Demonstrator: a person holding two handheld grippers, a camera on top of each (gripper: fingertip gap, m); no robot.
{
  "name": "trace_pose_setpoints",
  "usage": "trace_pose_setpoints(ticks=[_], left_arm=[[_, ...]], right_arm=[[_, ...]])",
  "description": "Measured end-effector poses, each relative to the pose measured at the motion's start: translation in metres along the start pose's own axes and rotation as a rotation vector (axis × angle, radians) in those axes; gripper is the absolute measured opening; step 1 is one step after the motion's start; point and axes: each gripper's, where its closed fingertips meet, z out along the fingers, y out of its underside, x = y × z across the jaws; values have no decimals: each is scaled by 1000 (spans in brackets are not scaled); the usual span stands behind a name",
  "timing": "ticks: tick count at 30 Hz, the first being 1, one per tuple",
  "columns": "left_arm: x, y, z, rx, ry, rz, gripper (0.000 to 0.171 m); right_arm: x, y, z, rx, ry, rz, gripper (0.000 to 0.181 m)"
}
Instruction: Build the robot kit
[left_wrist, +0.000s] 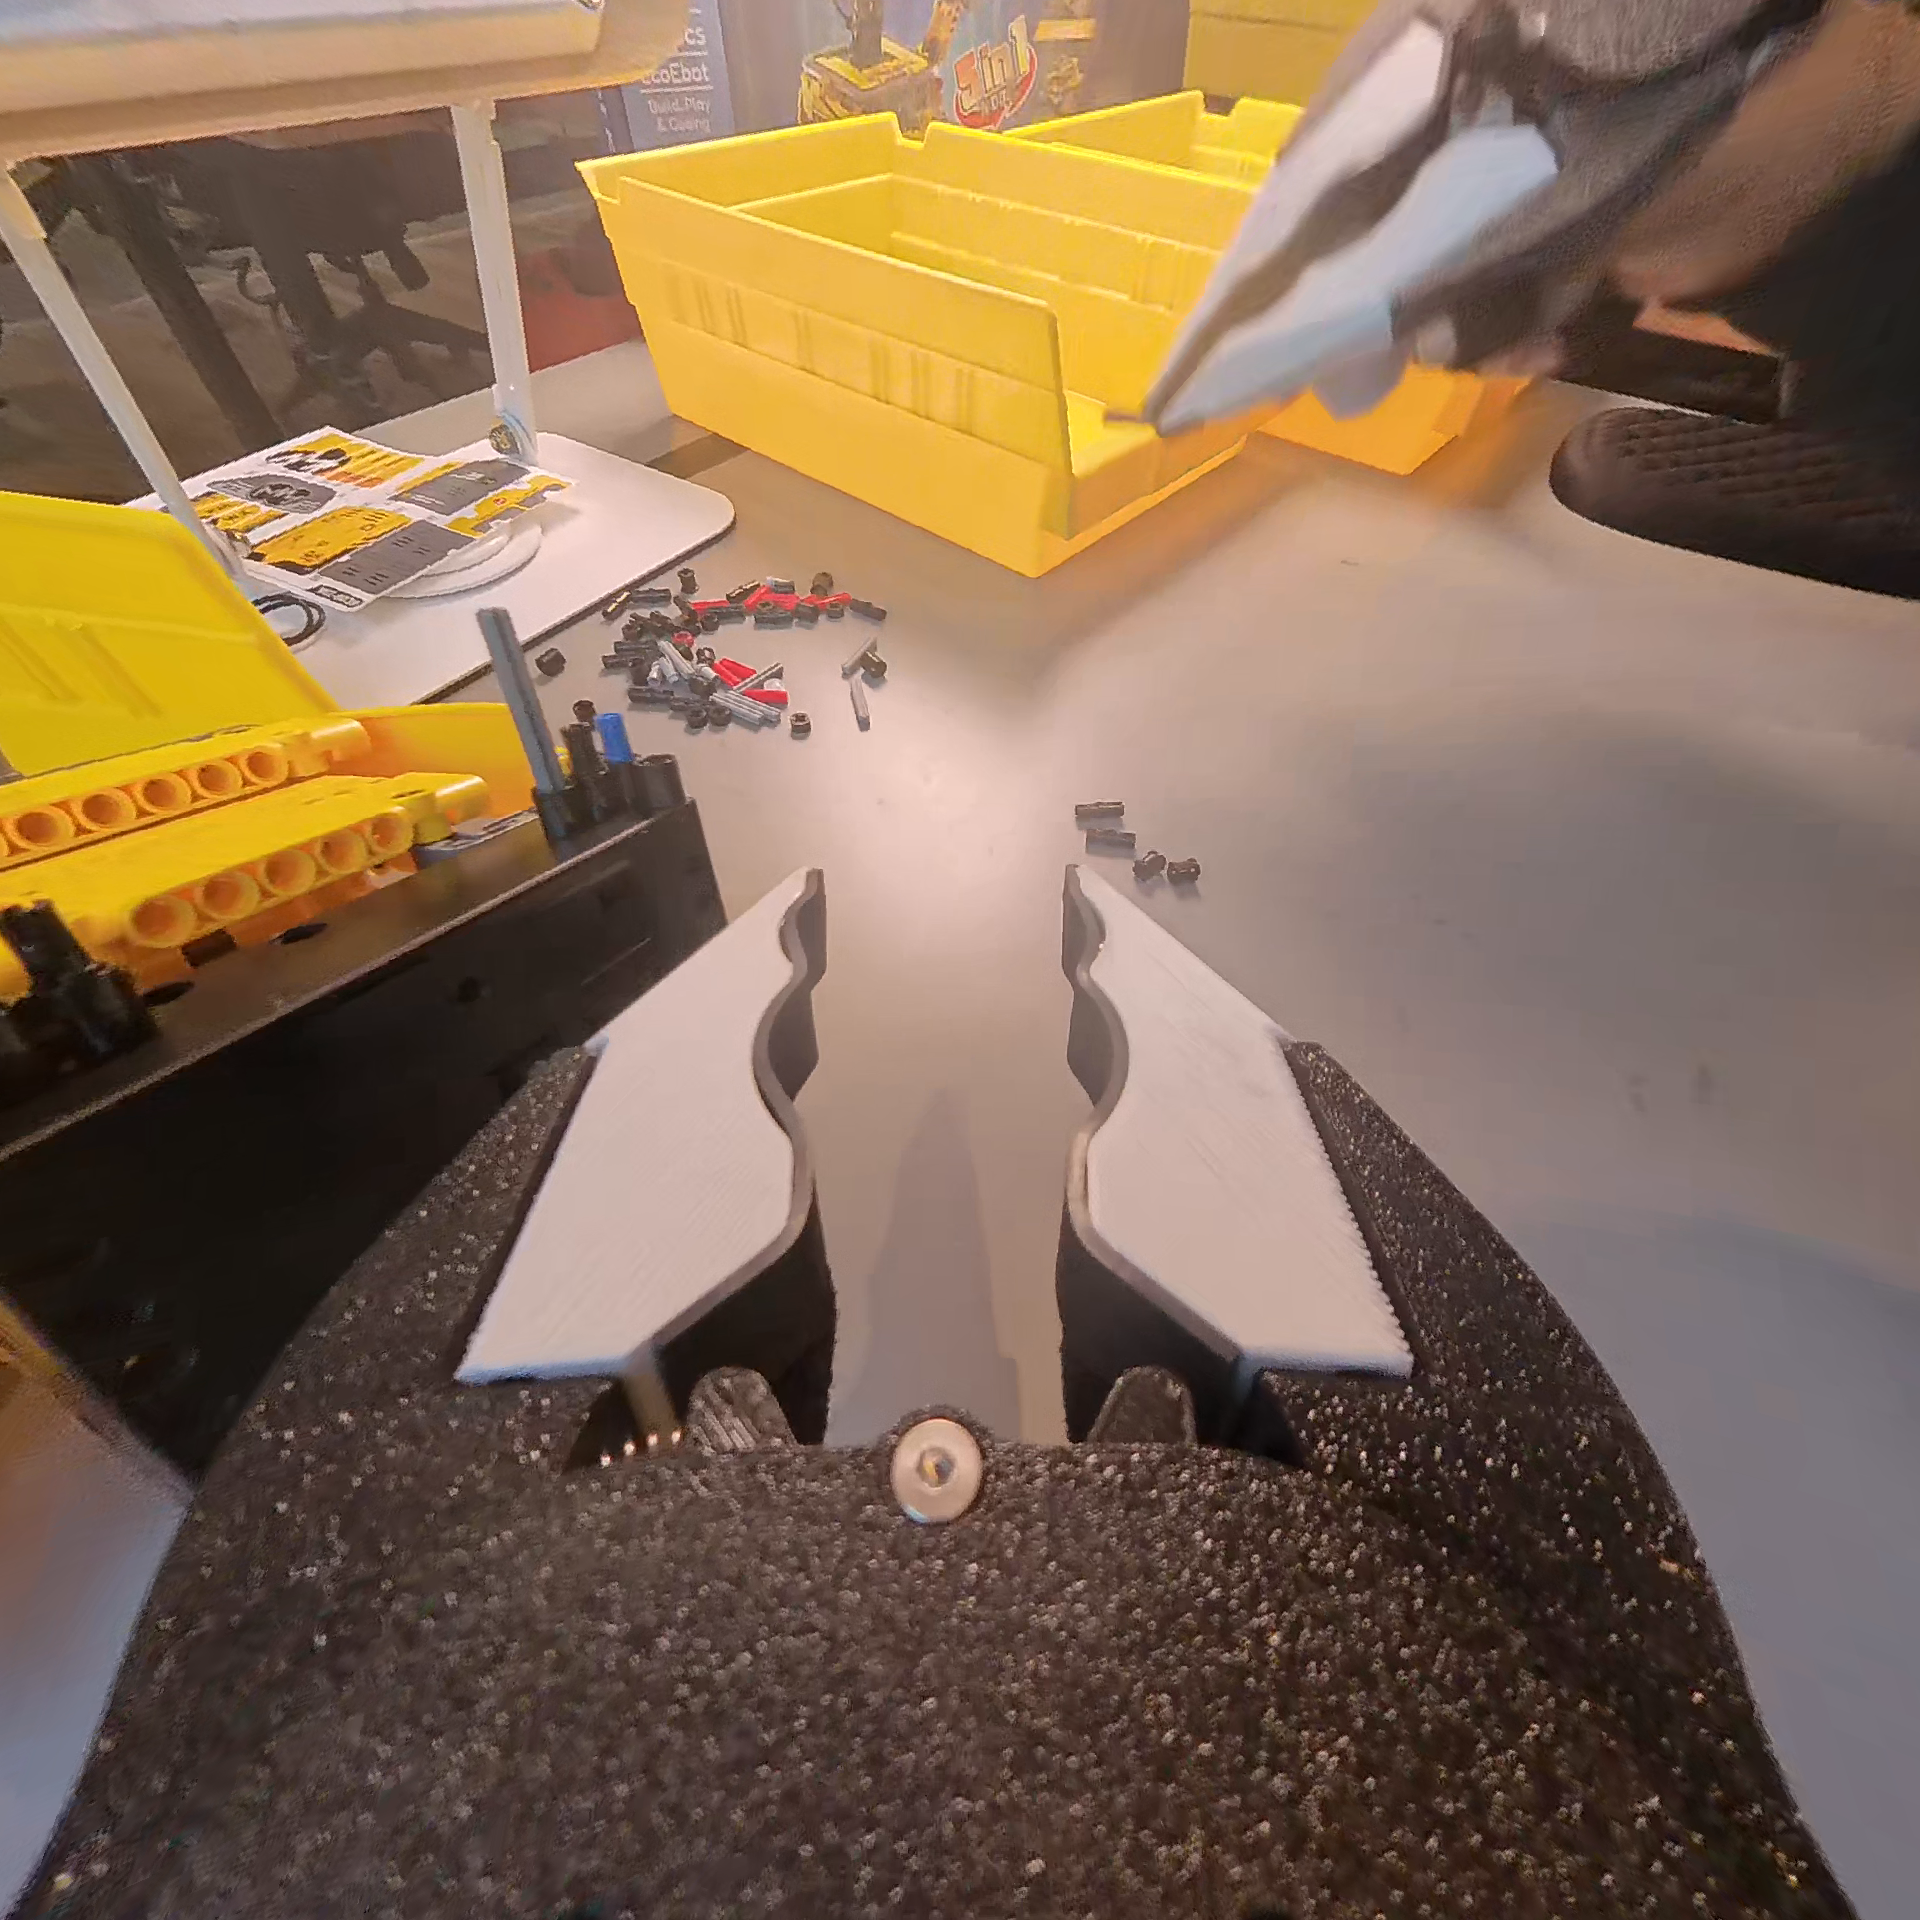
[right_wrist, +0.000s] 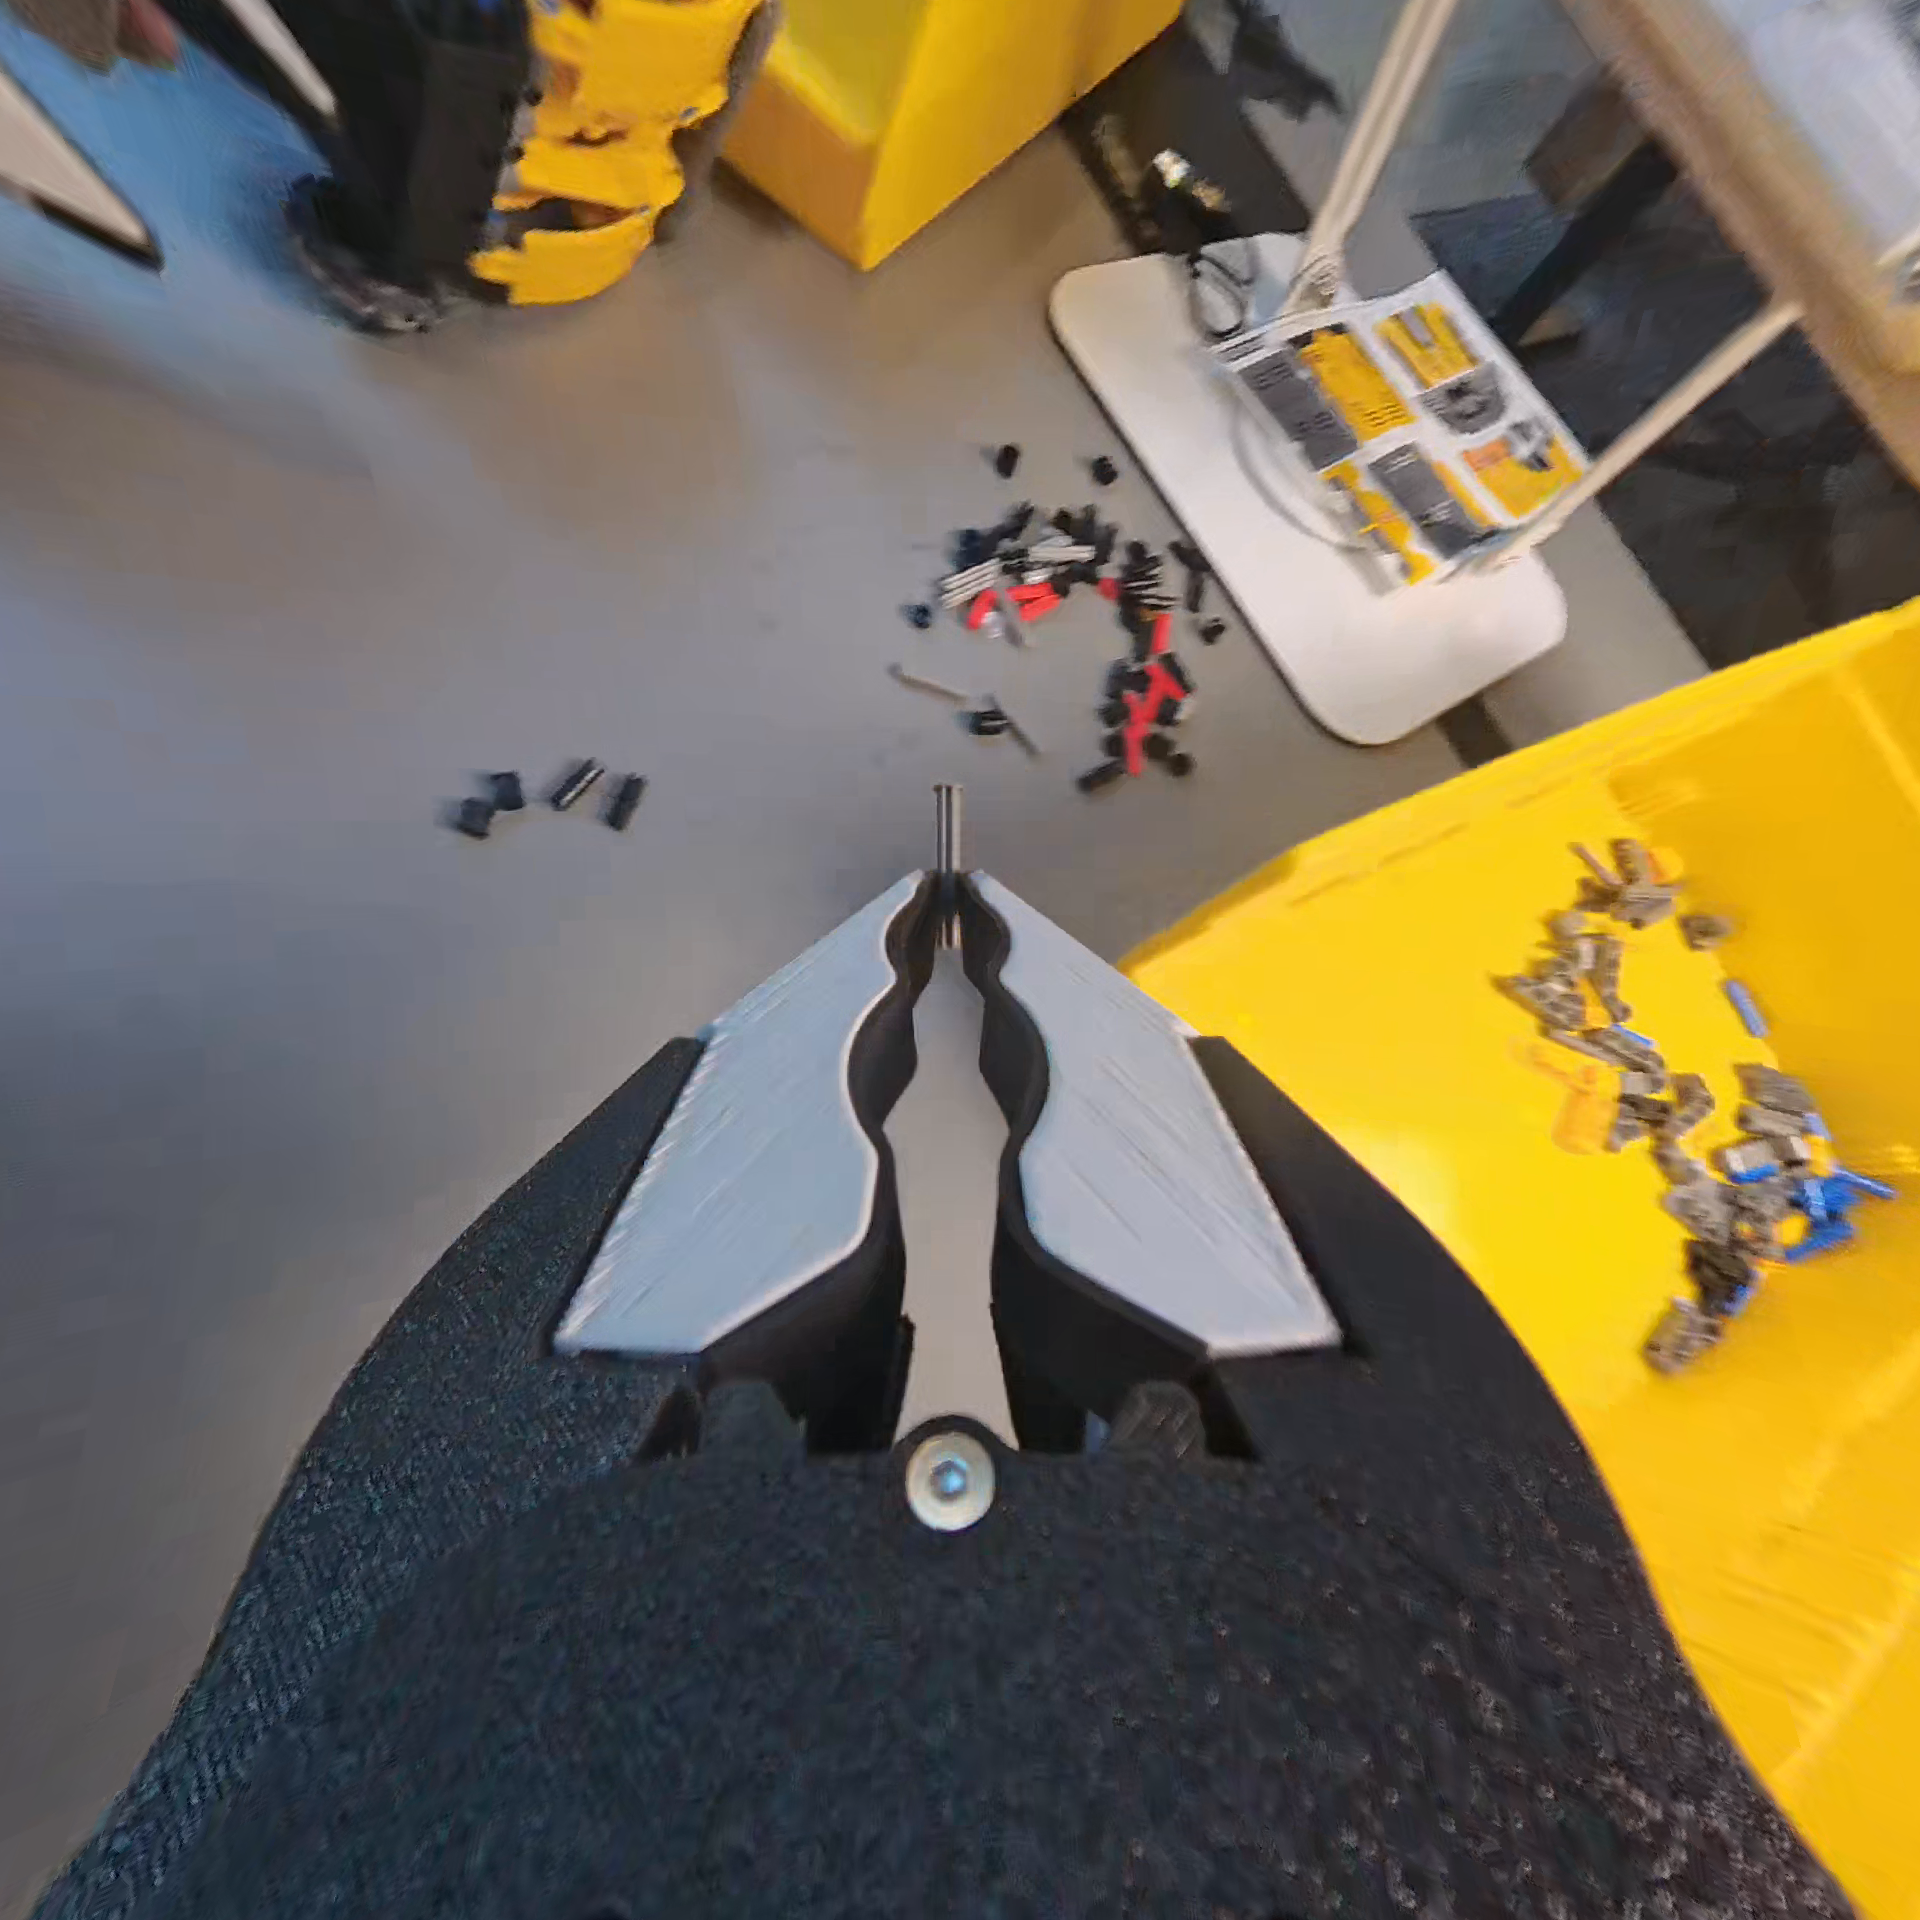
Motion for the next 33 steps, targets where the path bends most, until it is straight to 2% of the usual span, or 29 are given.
trace_pose_setpoints(ticks=[3, 6, 12, 18, 20, 23, 27, 30, 33], left_arm=[[-3, -4, -4, 31, -21, 0, 44], [-8, -10, -9, 71, -61, 3, 45], [-25, -23, -23, 168, -165, -21, 53], [-34, -30, -30, 216, -220, -21, 59], [-35, -31, -31, 223, -226, -21, 60], [-37, -32, -33, 237, -234, -31, 61], [-41, -34, -35, 258, -235, -64, 62], [-44, -35, -38, 277, -230, -89, 62], [-48, -37, -43, 302, -238, -109, 62]], right_arm=[[-36, 17, 28, -37, -80, 33, 4], [-51, 22, 48, -56, -124, 104, 4], [-59, 36, 61, -138, -133, 139, 4], [-58, 35, 61, -128, -124, 125, 7], [-52, 23, 57, -69, -116, 115, 11], [-12, -39, 29, 199, -11, 116, 13], [90, -131, -31, 594, 295, 88, 13], [166, -169, -52, 783, 494, 100, 12], [221, -181, -39, 821, 618, 115, 8]])
